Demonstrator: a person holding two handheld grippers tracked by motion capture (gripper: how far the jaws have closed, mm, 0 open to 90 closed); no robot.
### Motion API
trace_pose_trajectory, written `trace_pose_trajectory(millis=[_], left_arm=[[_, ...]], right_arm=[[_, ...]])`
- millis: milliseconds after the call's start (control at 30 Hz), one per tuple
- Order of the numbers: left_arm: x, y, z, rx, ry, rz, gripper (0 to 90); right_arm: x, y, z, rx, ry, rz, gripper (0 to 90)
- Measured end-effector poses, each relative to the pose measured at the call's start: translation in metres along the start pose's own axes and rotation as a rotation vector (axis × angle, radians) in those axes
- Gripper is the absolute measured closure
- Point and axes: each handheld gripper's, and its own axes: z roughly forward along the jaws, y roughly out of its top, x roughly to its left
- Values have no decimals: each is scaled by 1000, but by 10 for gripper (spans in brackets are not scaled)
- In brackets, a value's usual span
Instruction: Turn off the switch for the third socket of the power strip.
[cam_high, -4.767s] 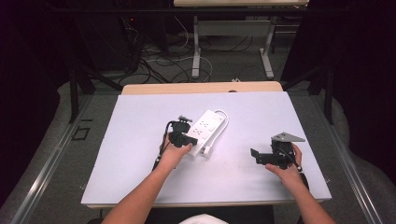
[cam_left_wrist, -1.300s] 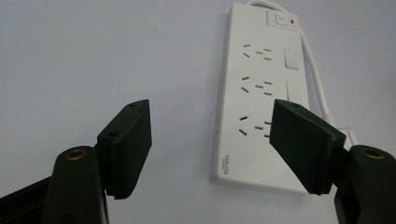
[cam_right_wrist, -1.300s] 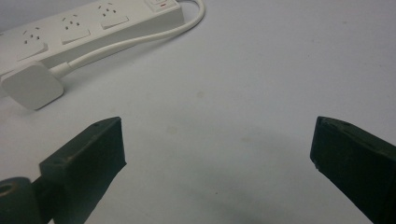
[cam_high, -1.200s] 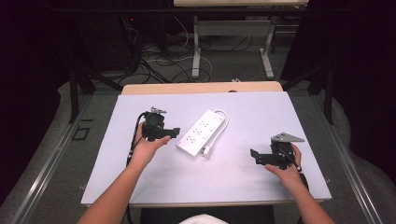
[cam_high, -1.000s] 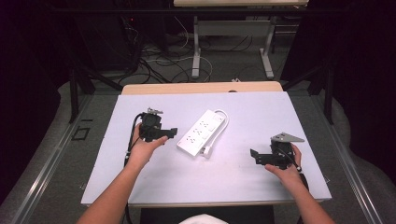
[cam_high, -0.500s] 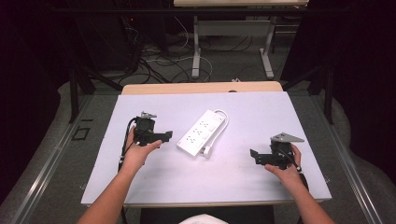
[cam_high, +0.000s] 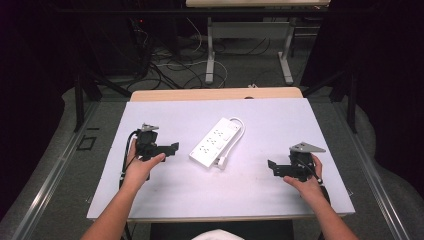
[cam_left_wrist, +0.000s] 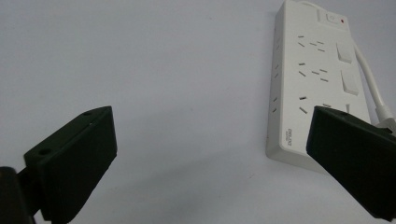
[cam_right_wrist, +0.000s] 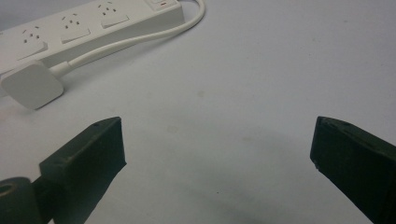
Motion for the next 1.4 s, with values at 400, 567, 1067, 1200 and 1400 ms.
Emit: trace_pose_trajectory(millis=[400, 567, 1067, 1200, 1400], left_arm=[[7, -18, -7, -10, 6, 4, 2], [9, -26, -7, -9, -1, -8, 2], [13, -45, -2, -43, -5, -39, 2], [14, -49, 0, -44, -11, -50, 2], [16, -54, 2, -40, -11, -46, 2]], right_arm=[[1, 0, 1, 1, 1, 3, 25], [0, 0, 0, -1, 0, -5, 25], [0, 0, 1, 0, 0, -3, 25], [0, 0, 1, 0, 2, -3, 25], [0, -1, 1, -1, -1, -3, 25]])
